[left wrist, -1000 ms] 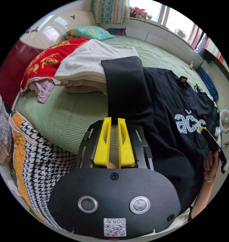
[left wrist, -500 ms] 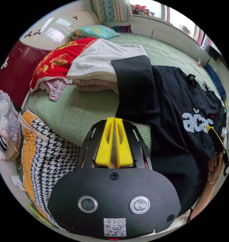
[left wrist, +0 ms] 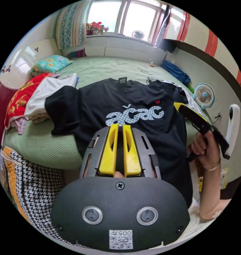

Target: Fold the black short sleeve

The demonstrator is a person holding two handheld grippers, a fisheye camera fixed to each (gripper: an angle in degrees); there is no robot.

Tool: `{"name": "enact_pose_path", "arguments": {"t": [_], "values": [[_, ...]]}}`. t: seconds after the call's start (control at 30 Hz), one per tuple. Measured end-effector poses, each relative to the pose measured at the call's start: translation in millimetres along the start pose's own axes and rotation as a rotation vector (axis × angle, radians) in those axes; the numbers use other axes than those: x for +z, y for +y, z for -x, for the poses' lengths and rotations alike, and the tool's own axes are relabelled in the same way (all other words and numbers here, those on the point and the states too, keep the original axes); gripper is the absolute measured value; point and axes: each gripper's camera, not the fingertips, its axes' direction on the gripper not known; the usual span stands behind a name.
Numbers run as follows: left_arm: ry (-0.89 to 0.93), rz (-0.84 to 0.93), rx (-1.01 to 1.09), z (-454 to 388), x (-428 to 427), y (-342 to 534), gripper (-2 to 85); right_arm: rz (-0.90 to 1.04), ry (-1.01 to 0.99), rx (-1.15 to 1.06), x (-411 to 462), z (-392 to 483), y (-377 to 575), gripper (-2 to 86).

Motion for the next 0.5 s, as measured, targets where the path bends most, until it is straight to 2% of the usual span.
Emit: {"name": "enact_pose_path", "arguments": {"t": [0.27, 0.5], "values": [[-0.065, -0.086, -0.104, -10, 55, -80, 4.5, 0.078, 0.088, -0.098, 26, -12, -49, -0.8], [-0.089, -0.039, -0.254, 4, 155, -85, 2.0, 0.100, 0.153, -0.174, 118, 6, -160, -1.0]]}}
